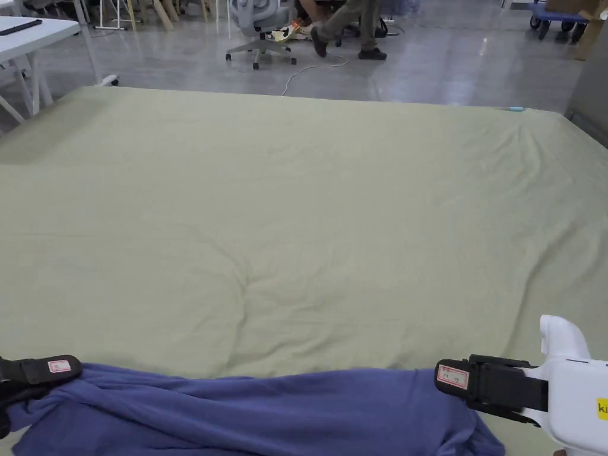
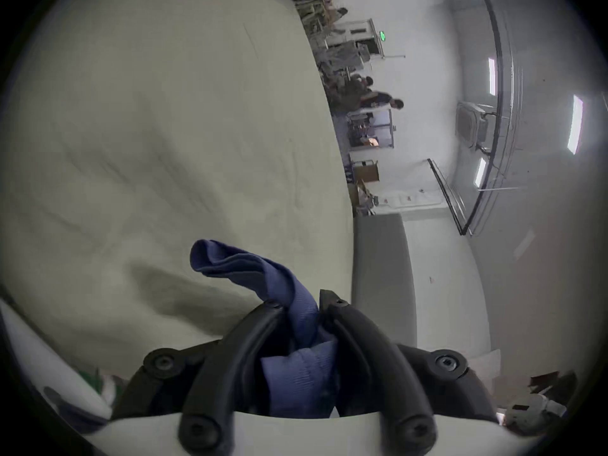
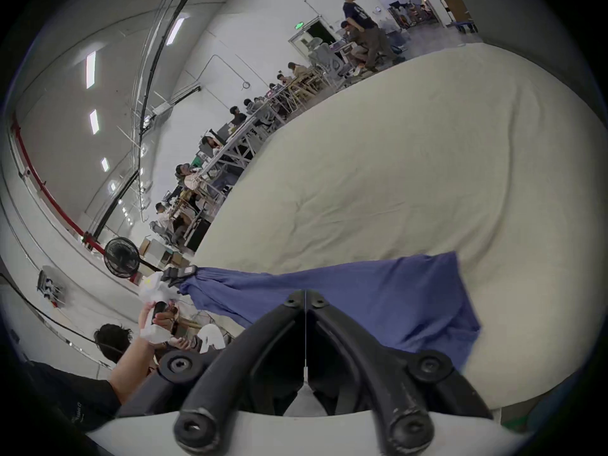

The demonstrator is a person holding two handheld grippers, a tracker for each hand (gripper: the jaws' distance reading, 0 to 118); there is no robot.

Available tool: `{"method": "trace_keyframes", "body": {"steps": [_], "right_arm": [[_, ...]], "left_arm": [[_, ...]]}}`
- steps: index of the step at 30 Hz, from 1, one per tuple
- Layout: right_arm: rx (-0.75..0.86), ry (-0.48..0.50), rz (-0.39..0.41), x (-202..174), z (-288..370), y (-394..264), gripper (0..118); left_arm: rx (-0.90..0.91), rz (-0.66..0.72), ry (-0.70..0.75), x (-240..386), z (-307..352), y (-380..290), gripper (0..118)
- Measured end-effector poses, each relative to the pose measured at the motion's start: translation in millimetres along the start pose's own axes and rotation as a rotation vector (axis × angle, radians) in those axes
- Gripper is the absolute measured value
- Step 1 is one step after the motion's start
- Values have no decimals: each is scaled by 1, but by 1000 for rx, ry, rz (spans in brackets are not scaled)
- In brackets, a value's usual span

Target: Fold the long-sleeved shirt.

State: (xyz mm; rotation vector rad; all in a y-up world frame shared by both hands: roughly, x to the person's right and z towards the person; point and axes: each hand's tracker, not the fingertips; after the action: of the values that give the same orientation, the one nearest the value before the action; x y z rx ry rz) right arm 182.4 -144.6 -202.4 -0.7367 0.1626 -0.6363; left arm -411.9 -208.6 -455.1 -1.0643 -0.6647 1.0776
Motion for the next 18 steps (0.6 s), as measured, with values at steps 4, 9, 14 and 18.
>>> {"method": "trace_keyframes", "body": {"steps": [4,9,14,18], "right_arm": [[-11,-24,-15,2,3,-5,0],[12,-61,-84,9,28,-4,0],[56,-180,-56,14,72,3,0],[68,-229,-41,22,108,4,0]], "left_arm": [[-44,-220,101,69,-30,-42,14],[-203,-521,119,173,-137,-140,14],[-302,-795,405,195,-267,-232,14],[-477,-849,551,160,-343,-291,14]]}}
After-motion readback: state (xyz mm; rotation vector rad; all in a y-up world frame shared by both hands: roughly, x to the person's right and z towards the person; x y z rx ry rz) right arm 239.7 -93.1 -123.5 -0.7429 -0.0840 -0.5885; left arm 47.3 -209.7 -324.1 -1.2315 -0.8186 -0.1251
